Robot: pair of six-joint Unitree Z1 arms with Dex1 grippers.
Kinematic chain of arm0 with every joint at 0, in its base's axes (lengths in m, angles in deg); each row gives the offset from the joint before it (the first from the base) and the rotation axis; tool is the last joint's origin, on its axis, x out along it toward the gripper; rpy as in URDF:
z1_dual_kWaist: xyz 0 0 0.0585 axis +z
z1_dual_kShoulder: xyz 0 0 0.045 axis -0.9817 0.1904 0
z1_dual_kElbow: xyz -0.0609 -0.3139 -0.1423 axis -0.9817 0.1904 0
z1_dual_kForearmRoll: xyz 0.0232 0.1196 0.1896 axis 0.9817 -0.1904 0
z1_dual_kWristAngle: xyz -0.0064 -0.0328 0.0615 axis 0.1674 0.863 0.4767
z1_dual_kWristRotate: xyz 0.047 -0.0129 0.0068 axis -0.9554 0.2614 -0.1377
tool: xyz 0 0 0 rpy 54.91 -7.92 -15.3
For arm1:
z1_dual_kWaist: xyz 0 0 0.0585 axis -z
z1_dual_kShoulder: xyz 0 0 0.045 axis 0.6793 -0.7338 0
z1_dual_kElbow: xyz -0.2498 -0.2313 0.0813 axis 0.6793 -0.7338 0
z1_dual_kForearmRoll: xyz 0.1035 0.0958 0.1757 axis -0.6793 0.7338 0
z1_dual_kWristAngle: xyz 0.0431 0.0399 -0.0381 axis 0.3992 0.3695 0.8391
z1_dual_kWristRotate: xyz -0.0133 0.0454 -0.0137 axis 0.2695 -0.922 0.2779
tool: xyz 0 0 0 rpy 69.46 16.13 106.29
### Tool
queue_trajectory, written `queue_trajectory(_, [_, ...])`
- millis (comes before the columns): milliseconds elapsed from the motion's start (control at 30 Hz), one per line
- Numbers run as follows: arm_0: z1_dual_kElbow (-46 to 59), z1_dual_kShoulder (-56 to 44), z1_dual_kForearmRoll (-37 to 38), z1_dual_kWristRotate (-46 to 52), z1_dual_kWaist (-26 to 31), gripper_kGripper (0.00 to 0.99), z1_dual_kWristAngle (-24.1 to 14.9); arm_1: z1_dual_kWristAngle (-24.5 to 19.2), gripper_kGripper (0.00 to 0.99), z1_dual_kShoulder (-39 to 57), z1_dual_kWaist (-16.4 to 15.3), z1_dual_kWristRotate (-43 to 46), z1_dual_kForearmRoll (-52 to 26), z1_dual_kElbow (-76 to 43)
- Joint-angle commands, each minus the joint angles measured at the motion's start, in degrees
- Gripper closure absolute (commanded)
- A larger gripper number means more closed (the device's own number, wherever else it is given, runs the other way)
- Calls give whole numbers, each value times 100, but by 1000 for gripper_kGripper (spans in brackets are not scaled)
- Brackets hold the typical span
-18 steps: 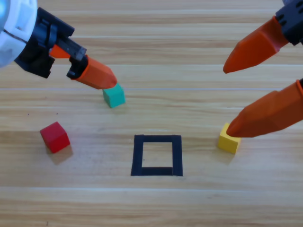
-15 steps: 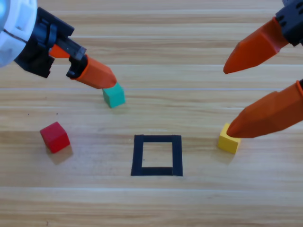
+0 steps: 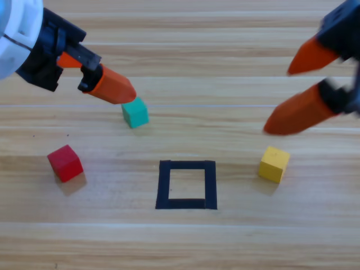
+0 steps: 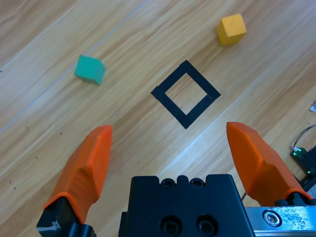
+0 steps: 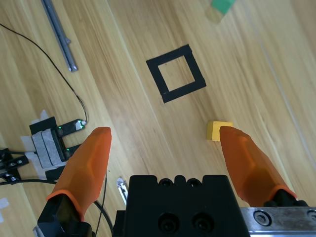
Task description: Stack the blocks in the rectangular block: red at the bottom, yellow in the middle, green on top
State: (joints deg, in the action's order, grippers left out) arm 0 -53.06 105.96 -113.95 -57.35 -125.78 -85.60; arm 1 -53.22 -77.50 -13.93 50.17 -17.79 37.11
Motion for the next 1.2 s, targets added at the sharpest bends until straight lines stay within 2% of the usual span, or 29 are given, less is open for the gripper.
queue_trajectory(33, [-124, 46, -276, 474, 166, 0, -251, -466, 21, -1348, 135, 35, 54, -134])
queue_trajectory(133, [-458, 275, -645, 764, 659, 0, -251, -712, 21, -1717, 311, 26, 46, -37])
queue_trajectory(267, [-968, 617, -1164, 1063, 1124, 0, -242, -747, 21, -1840, 522, 26, 46, -37])
queue_trajectory(500, [-977, 1224, -1559, 1617, 1722, 0, -110, -861, 19, -2104, 979, 79, 46, -125])
queue_trajectory(767, [-599, 1804, -1568, 2566, 1775, 0, -181, -1151, 21, -2543, 1023, 474, 134, -107])
queue_trajectory(1200, [-327, 2419, -1454, 3849, 1766, 0, -163, -1274, 21, -3194, 1146, 764, 204, 25])
